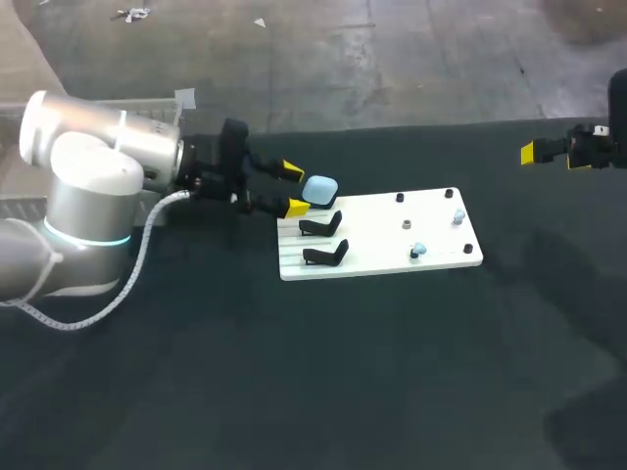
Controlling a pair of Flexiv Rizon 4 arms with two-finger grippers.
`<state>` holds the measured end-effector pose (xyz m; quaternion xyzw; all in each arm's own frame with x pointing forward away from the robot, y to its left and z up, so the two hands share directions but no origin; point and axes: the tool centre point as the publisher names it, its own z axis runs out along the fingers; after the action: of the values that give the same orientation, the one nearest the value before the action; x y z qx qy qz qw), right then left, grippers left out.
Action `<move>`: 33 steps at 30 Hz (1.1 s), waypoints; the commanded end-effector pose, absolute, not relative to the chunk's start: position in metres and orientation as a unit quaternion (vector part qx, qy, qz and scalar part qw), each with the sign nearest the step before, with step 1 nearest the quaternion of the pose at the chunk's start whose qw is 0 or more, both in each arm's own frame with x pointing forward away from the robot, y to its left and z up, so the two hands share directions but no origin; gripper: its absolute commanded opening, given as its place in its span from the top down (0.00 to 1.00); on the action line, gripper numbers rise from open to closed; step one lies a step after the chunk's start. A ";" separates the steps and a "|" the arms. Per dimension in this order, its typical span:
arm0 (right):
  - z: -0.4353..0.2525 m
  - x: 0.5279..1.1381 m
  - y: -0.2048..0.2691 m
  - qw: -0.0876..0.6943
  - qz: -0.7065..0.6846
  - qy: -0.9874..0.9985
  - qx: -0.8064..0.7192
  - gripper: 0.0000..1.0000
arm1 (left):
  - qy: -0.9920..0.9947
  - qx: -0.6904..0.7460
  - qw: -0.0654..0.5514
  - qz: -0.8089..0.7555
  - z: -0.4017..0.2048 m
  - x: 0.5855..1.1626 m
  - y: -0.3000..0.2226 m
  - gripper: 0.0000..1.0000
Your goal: Pick up each earbud case from the left stands, insert the matching earbuds, close the lid, and place the case in the box.
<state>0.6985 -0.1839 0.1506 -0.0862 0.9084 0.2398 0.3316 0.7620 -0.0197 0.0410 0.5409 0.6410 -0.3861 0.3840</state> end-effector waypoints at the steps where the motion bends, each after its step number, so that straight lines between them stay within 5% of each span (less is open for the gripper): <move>1: 0.150 0.699 -0.184 0.331 0.241 0.908 -0.087 0.00 | 0.634 0.545 0.378 -0.397 0.036 0.771 -0.023 0.16; 20: 0.150 0.699 -0.184 0.331 0.241 0.908 -0.087 0.00 | 0.631 0.548 0.367 -0.408 0.029 0.775 -0.036 0.51; 33: 0.150 0.699 -0.184 0.331 0.241 0.908 -0.087 0.00 | 0.634 0.551 0.364 -0.402 0.026 0.774 -0.042 0.52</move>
<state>0.6985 -0.1839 0.1506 -0.0862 0.9083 0.2398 0.3316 0.7713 -0.0405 0.0269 0.5499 0.6335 -0.4029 0.3660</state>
